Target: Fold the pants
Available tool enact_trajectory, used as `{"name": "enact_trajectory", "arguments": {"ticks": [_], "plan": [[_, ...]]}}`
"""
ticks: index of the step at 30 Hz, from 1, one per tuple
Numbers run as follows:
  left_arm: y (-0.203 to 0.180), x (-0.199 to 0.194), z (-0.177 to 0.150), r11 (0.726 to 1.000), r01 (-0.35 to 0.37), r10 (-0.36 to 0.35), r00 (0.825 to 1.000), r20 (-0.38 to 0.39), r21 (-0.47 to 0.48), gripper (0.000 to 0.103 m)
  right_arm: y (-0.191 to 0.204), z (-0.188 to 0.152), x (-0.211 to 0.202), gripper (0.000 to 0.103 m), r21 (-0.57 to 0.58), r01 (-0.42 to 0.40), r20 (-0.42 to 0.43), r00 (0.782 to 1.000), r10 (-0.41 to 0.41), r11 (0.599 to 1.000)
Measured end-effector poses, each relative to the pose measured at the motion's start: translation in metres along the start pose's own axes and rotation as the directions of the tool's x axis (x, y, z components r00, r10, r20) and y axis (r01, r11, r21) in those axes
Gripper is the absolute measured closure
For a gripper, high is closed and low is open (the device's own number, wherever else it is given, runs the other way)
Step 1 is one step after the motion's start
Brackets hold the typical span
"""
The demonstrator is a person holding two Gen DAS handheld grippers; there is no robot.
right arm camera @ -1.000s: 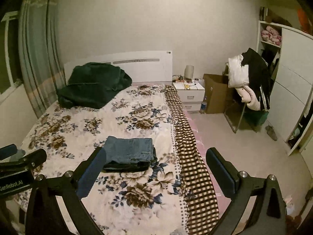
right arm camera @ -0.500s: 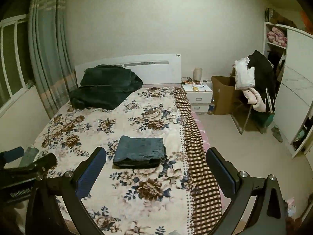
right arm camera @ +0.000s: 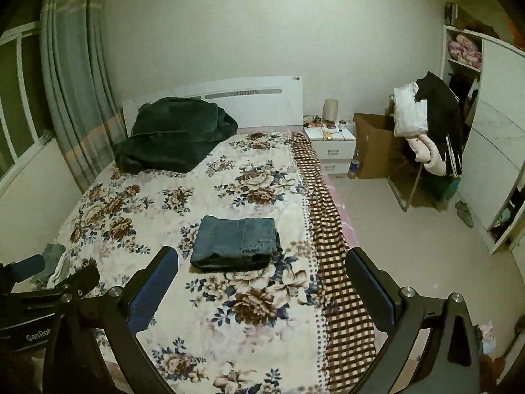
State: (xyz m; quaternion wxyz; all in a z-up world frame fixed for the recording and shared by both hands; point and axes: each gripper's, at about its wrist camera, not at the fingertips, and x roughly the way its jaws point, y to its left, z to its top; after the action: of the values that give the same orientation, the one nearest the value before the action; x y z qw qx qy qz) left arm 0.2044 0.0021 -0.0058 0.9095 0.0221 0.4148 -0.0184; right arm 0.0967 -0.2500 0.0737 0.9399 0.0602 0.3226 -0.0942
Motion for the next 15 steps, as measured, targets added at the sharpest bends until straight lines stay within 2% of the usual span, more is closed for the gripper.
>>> {"name": "enact_trajectory", "arguments": {"ticks": [15], "plan": [[0.002,0.003,0.000,1.000,-0.005,0.005,1.000,-0.003,0.001,0.001,0.000,-0.008,0.023,0.000,-0.011,0.007,-0.037,0.999,-0.007,1.000]]}}
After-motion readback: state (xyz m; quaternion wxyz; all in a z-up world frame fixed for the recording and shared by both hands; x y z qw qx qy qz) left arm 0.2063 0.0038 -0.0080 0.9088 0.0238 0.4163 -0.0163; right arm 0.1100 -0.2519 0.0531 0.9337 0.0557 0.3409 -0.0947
